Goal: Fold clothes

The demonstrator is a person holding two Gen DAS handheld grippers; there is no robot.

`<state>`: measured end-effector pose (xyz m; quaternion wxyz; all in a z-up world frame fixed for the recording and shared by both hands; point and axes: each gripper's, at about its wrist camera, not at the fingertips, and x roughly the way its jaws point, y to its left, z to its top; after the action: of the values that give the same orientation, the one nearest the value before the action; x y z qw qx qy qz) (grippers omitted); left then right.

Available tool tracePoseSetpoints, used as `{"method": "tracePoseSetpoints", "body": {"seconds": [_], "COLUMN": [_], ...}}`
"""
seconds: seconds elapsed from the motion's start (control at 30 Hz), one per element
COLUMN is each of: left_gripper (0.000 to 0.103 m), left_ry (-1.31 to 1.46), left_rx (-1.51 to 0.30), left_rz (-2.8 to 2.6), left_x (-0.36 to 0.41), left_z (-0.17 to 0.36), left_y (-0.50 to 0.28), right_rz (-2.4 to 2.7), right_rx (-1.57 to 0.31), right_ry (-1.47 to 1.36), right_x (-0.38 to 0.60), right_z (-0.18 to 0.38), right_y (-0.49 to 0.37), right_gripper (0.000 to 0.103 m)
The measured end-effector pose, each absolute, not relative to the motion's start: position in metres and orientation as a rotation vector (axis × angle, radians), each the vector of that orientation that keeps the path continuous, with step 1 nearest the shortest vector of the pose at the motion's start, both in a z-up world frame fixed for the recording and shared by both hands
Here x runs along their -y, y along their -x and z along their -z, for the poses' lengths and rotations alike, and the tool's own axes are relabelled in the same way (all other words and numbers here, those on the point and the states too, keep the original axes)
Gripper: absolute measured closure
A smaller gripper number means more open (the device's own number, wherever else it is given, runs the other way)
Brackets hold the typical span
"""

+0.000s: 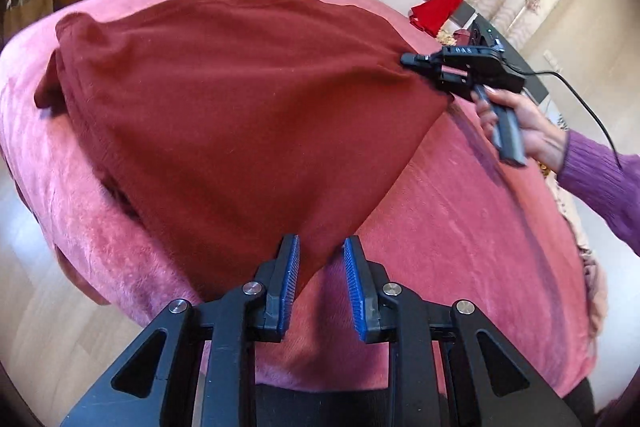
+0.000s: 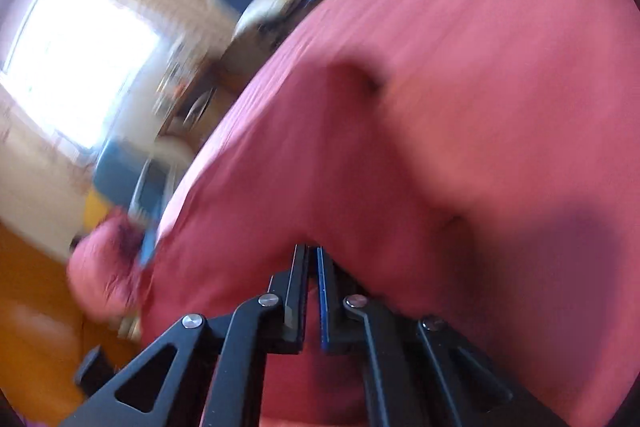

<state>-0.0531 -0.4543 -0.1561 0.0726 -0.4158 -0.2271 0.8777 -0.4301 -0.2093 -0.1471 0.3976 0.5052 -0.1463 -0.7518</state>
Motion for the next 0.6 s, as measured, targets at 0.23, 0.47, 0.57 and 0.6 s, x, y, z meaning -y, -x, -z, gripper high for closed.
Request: {"method": "tracePoseSetpoints", "body": {"seconds": [0.23,0.47,0.57,0.6], "left_gripper": [0.078,0.077,0.077,0.077], "left_ry": [1.110,1.191,1.273,1.259], "left_rx": [0.861,0.590,0.616,0.639], "left_rz": [-2.562,-2.718,-2.664,-2.648], "left_x": [0.473,0.447,0.449,0.452], "left_z": [0.149,0.142,0.154,0.152], "left_y": [0.023,0.038,0.032,0.027], "right_rz": [1.975,1.962,2.070,2.097], "right_rx": [0.355,0.252,0.369,0.409], "right_ry": [-1.141,-1.265,-1.296,-1.286], "right_x": [0.176,0.169,0.147,0.145], "right_z": [0.102,0.137,0.142,0.137], "right_y": [0.409,0.374,0.381,0.381], "right_gripper": [0.077,0.092,0.099,0.094]}}
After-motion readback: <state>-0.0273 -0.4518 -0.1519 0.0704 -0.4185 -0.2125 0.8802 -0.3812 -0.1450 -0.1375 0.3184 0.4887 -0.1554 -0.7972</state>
